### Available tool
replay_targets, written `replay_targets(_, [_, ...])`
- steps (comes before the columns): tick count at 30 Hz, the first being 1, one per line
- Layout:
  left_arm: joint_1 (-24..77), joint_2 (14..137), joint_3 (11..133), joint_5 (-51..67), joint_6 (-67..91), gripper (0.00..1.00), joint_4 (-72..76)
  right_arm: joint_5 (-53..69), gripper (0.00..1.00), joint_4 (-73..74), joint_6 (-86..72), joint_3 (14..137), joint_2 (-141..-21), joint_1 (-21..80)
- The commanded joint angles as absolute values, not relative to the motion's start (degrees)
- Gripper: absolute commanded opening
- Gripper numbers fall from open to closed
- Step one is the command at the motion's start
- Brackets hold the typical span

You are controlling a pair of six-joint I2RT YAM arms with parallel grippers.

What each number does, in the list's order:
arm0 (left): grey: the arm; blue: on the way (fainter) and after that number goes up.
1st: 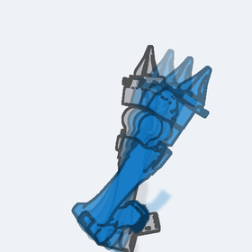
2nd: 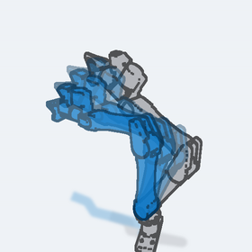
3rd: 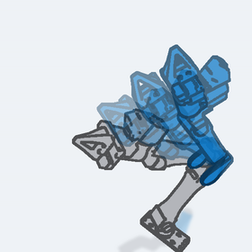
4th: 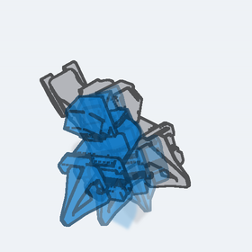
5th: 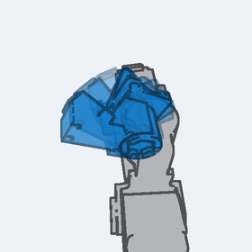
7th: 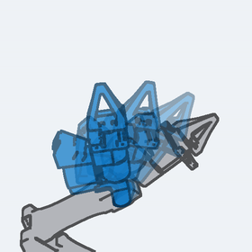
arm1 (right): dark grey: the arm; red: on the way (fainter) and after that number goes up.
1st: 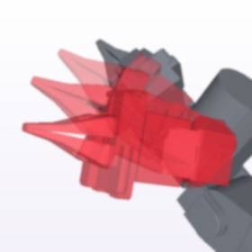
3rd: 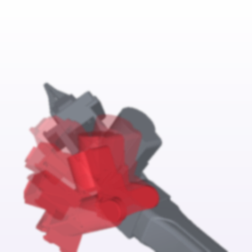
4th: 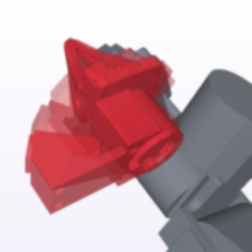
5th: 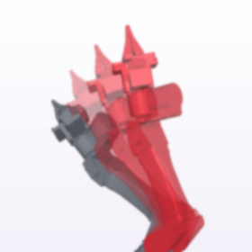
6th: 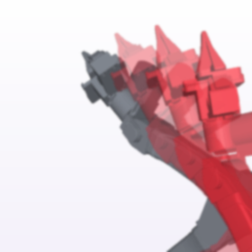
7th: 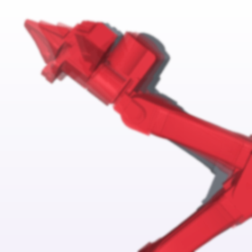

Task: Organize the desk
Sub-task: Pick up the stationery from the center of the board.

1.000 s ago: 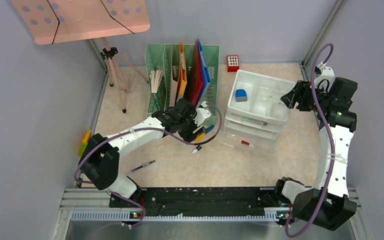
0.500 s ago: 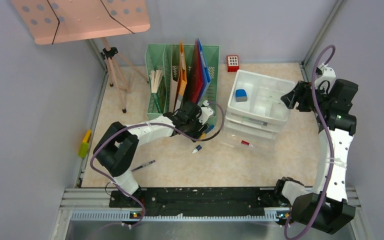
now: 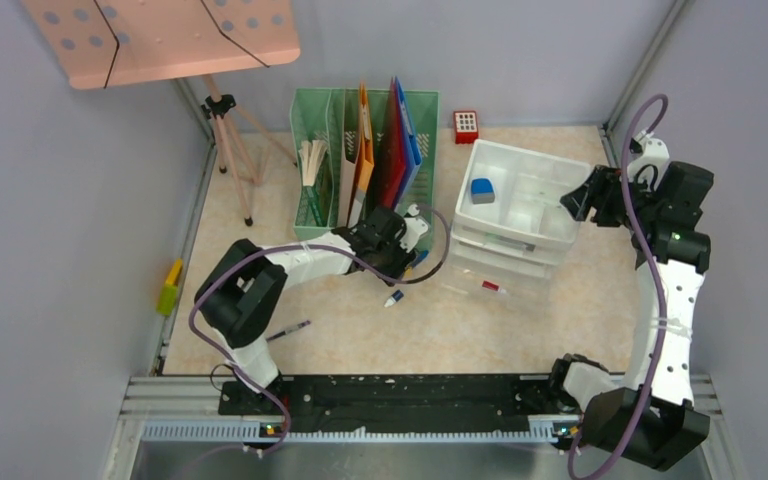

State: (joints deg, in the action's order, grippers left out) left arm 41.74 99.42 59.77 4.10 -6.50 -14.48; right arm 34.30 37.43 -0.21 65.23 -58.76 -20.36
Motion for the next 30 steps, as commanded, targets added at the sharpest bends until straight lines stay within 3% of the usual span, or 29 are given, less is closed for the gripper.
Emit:
replay_targets(1, [42.25, 100.55, 58.60, 5.82, -5.10, 0.57, -12.24, 34.10, 0.65, 35.76, -0.35, 65.10, -57.10, -20.21])
replay_targets(6, [42.54, 101.30, 58.28, 5.32, -5.00, 0.54, -11.74, 34.19, 0.65, 35.81, -0.32, 64.78, -56.98, -20.17])
replay_targets(15, [41.90, 93.94, 57.41, 5.48, -9.42, 0.25, -15.89, 34.10, 0.65, 35.49, -0.31, 63.66, -56.50, -20.26])
replay_targets(18, [41.75, 88.86, 57.67, 6.55, -12.47, 0.20, -20.69, 34.10, 0.65, 35.29, -0.34, 63.66, -56.30, -20.25])
replay_targets(24, [41.89, 78.47, 62.59, 12.70, -19.72, 0.18, -30.26, 34.10, 0.65, 33.77, -0.80, 62.41, -56.08, -20.23])
replay_targets(30, [47.37, 78.47, 72.91, 14.16, -23.97, 0.17, -35.67, 34.38, 0.65, 33.31, -1.02, 61.86, -55.86, -20.35])
